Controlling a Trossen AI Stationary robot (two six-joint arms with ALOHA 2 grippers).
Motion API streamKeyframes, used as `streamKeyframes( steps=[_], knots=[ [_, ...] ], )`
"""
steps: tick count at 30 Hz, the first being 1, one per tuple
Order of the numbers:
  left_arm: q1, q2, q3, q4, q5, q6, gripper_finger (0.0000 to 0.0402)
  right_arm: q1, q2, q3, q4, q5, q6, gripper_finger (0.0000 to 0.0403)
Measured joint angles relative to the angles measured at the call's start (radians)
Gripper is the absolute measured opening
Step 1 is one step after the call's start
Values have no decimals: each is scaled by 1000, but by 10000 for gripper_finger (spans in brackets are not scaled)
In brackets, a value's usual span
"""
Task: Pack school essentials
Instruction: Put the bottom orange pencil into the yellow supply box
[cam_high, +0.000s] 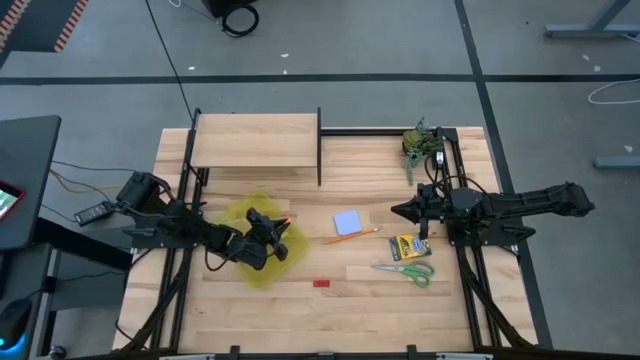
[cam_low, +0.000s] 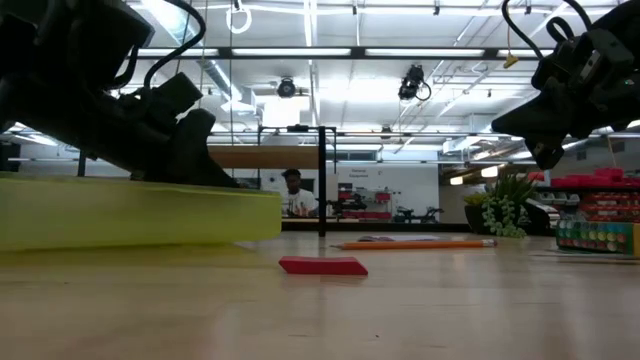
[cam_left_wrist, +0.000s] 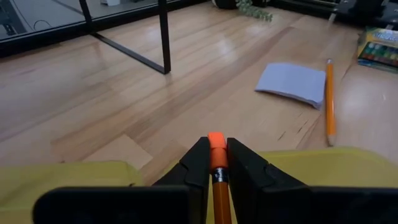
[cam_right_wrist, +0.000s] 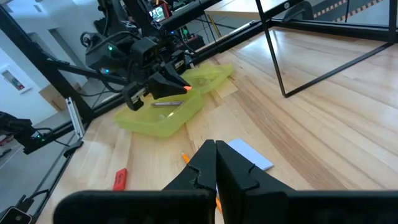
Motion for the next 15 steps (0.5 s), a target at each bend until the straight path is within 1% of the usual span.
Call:
streamKeyframes(
  steps=[15],
  knots=[
    [-23, 24, 0, -9, 4, -14, 48, 0, 0, 0, 0, 0, 0, 10]
  ],
)
